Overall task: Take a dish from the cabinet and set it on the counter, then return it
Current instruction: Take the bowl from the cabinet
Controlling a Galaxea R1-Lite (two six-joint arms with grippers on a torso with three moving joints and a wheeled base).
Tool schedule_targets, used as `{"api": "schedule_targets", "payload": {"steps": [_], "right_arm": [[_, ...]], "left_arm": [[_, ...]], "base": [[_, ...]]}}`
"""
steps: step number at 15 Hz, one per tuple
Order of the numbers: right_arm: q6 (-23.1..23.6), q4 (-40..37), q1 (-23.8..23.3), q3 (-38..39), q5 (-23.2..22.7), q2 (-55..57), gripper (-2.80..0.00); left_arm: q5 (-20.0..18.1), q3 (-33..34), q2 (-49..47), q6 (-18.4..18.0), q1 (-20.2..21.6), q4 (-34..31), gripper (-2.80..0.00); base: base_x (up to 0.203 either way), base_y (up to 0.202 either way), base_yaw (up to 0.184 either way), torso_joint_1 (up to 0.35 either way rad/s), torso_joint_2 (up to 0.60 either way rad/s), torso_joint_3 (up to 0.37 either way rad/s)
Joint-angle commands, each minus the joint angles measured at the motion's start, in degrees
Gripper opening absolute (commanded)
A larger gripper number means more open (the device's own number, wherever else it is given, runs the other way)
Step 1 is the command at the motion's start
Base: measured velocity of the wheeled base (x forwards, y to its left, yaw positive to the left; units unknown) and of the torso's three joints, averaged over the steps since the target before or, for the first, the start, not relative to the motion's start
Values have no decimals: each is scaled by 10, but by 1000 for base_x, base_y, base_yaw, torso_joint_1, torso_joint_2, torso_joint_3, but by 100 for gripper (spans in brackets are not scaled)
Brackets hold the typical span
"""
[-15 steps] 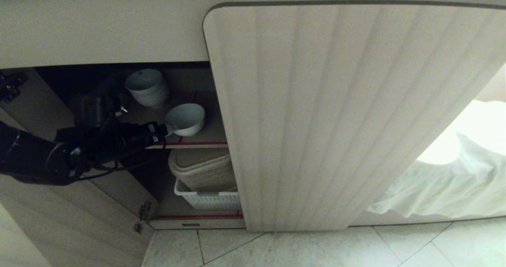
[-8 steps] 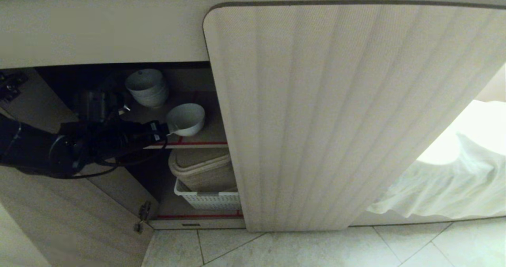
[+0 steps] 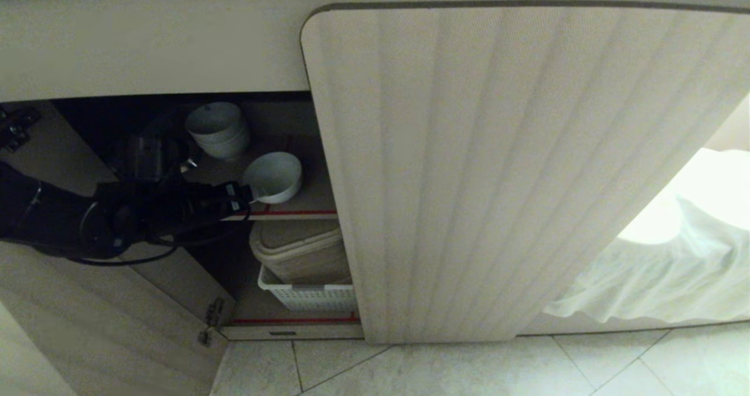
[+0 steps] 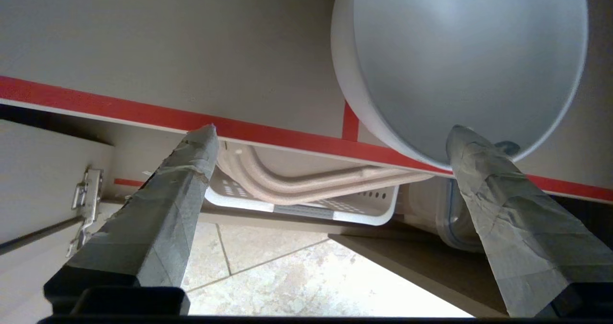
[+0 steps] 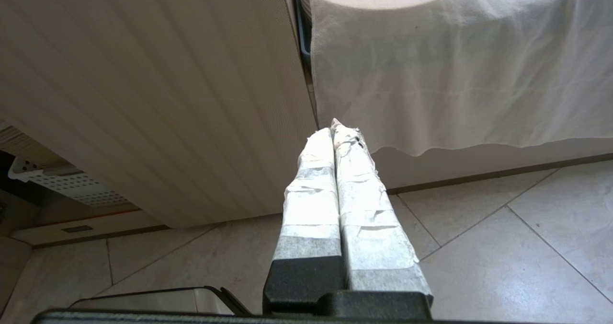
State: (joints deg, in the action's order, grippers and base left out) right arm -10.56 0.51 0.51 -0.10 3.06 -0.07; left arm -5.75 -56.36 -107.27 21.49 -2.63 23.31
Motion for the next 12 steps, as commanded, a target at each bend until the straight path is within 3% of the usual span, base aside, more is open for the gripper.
{"api": "schedule_targets", "payload": {"steps": [1,7,12], "right_arm": [[-1,0,0,0,0,1,-280],[-1,0,0,0,0,1,-280],[-1,0,1,0,0,1,-280]], "left_arm": [[0,-6,-8,1,0,2,0],[5,-49,-25,5,1,-1,0],[4,-86,-33,20,1,-42,0]], "base": [[0,0,0,0,0,0],[0,0,0,0,0,0],[0,0,0,0,0,0]]}}
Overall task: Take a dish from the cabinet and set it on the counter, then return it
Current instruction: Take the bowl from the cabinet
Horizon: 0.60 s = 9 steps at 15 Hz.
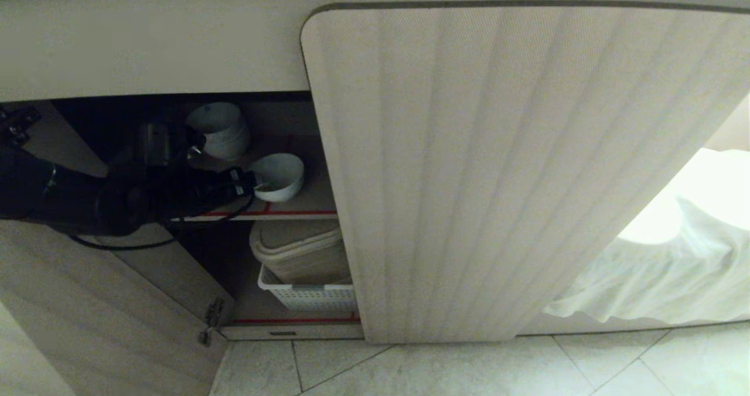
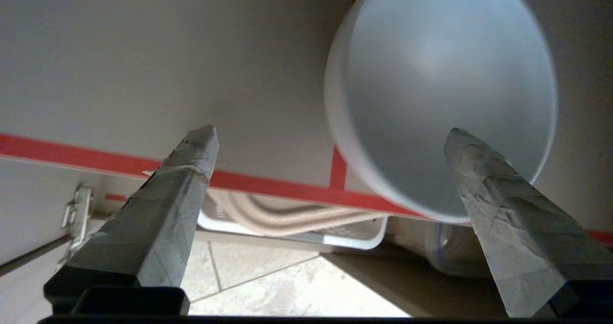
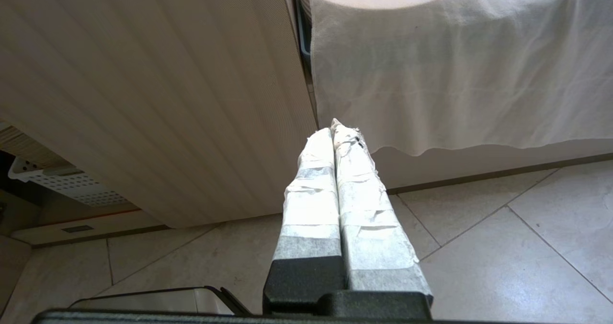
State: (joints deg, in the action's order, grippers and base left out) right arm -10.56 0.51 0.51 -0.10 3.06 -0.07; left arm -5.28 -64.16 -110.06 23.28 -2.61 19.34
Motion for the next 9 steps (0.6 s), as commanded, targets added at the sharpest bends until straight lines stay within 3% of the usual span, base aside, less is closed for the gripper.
{"api": "schedule_targets", "payload": {"steps": [1,9], "right_arm": [[-1,0,0,0,0,1,-280],[-1,0,0,0,0,1,-280]], "left_arm": [[-1,-14,-5,2,0,-16,0],[-6,-58,-18,4,1,-78,0]], "base": [[0,0,0,0,0,0],[0,0,0,0,0,0]]}}
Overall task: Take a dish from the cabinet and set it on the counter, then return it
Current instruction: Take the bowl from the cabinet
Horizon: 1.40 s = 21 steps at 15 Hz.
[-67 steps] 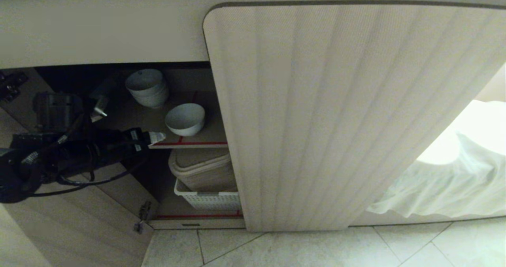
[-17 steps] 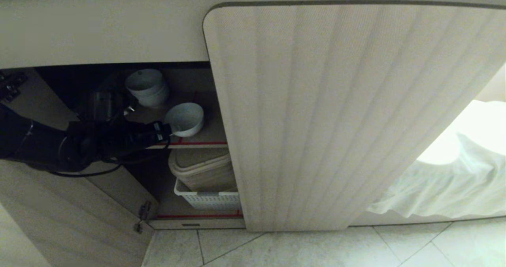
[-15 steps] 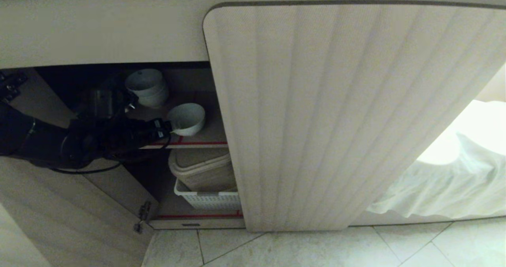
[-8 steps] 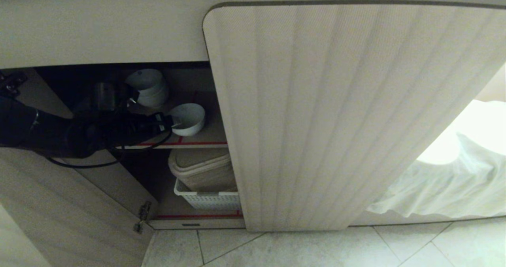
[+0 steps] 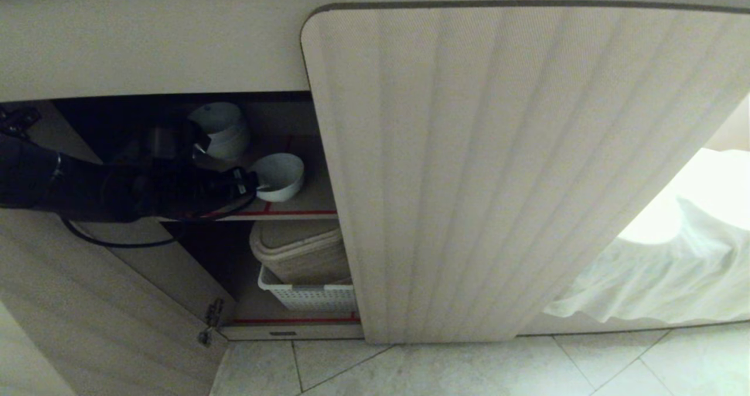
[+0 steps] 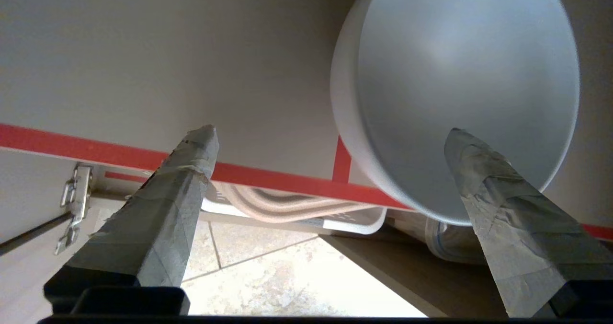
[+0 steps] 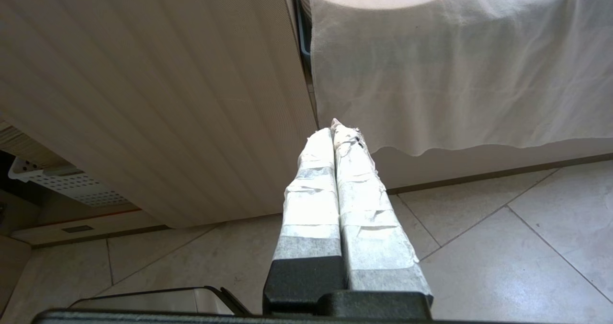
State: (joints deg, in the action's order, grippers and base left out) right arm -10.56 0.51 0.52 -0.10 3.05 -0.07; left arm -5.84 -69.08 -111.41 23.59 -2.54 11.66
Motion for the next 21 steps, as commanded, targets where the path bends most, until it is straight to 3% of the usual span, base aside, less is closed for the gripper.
{"api": "schedule_targets", "payload": {"steps": [1,21], "right_arm": [[-1,0,0,0,0,1,-280],[-1,0,0,0,0,1,-280]], "left_arm": [[0,-17,-11,1,0,-3,0],[19,-41,-38,0,1,-5,0]], "base": [[0,0,0,0,0,0],[0,0,0,0,0,0]]}}
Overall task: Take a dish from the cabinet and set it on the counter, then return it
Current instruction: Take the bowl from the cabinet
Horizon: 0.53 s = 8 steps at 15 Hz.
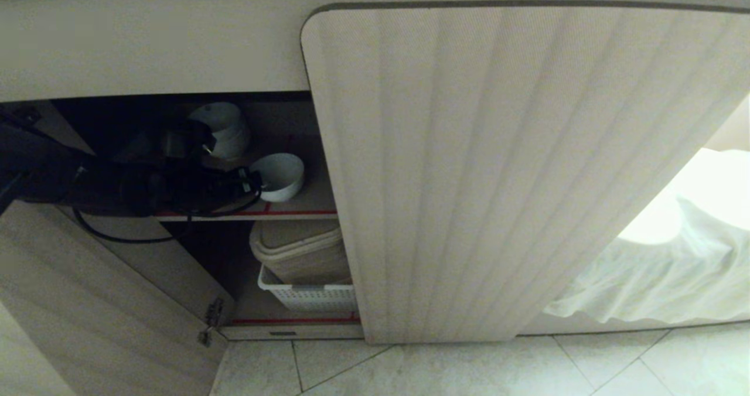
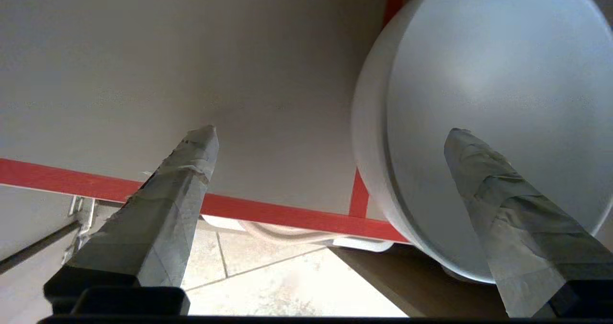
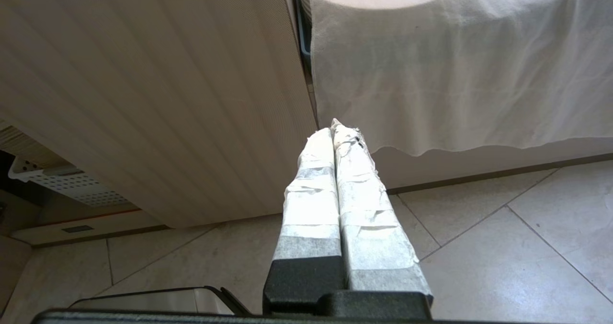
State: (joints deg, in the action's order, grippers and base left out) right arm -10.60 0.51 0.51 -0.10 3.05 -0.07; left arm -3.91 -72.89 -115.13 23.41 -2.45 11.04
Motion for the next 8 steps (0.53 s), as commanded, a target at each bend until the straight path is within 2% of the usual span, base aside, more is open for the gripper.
{"api": "schedule_targets", "payload": {"steps": [1,5,8], "right_arm": [[0,0,0,0,0,1,-280],[0,0,0,0,0,1,-280],[0,0,0,0,0,1,-280]], "left_arm": [[0,-9,-4,1,-1,1,0],[2,-16,-6,4,-3,-1,0],[3,-26,-11,38,-6,-4,0]], "base": [[0,0,0,0,0,0],[0,0,0,0,0,0],[0,0,0,0,0,0]]}}
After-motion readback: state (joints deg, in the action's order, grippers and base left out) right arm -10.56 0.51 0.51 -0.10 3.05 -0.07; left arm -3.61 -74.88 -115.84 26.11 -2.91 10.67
